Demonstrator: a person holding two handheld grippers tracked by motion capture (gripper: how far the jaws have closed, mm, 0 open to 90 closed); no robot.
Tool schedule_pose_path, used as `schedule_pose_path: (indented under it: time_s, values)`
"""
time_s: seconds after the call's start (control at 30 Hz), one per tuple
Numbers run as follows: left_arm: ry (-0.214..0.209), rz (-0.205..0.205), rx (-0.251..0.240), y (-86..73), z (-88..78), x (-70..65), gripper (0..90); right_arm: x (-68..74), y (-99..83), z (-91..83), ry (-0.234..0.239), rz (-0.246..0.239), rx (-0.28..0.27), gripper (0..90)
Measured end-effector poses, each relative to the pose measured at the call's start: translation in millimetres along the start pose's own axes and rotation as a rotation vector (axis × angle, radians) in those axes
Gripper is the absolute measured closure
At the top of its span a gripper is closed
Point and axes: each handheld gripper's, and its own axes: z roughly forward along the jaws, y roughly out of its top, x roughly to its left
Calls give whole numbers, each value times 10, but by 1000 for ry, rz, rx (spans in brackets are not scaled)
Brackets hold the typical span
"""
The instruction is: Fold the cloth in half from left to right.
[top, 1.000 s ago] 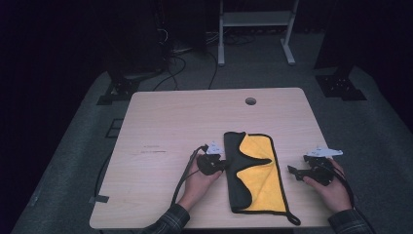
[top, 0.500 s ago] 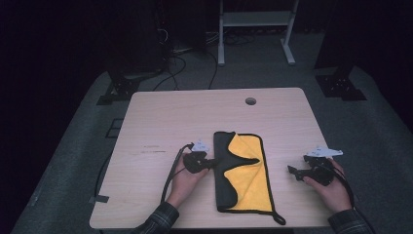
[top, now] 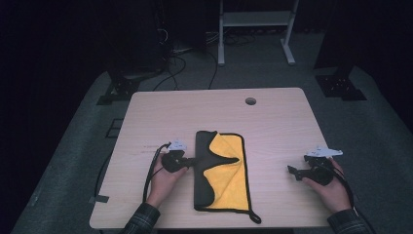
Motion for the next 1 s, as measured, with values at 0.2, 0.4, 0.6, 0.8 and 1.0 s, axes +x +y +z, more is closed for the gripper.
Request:
schedule_pose_path:
  time_s: [0.2,0.4,0.6,0.8,1.0]
  values:
    - [17,-7,3,-53,-39,22,748,12,0,-6,3,0,-5,219]
    - [71,9,16,-88,-123,45,461,42,24,-21,2,-20,-7,361]
    - [102,21,44,-174,-228,88,299,83,96,-7,38,-2,-2,493]
    - [144,58,64,-273,-307,103,186,181,192,-13,83,-17,-20,521]
    - [167,66,70,-380,-368,149,162,220,276,3,121,-16,-35,509]
